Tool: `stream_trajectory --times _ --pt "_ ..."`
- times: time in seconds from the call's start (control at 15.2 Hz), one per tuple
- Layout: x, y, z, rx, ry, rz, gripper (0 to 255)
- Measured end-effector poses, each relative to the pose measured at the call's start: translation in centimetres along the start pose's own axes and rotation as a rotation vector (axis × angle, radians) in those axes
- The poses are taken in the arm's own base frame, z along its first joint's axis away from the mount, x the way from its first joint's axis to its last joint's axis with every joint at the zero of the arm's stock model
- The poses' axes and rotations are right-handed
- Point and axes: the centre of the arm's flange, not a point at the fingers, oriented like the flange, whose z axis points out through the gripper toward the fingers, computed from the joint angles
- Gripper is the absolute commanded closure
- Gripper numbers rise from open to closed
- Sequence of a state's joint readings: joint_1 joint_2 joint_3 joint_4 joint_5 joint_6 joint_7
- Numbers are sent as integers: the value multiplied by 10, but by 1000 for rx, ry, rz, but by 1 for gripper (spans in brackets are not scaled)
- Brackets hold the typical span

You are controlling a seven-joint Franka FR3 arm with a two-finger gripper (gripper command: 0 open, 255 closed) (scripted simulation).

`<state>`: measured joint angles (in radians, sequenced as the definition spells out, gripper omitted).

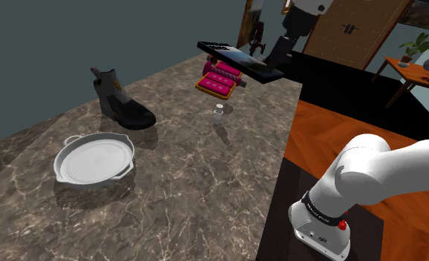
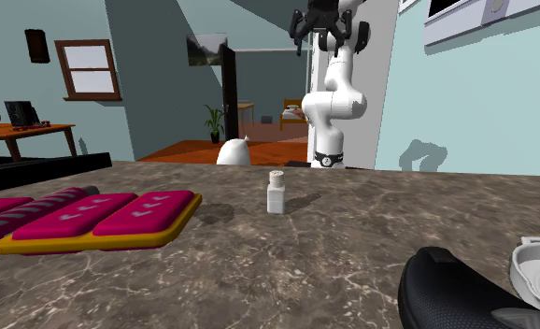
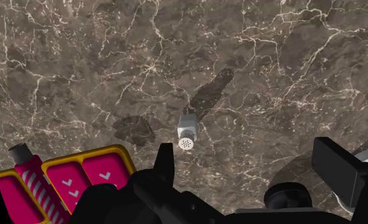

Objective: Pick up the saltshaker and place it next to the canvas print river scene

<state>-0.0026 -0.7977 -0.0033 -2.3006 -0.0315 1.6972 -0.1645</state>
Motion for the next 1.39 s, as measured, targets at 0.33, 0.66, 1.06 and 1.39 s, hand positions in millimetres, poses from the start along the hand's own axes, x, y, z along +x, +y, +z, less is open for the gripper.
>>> stream_trajectory --times 0.33,0.66,1.06,1.39 --pt "8 8 38 10 17 5 0" --pt "20 22 100 25 48 13 0" --pt "38 36 177 44 87 22 0" --pt "54 49 236 59 120 30 0"
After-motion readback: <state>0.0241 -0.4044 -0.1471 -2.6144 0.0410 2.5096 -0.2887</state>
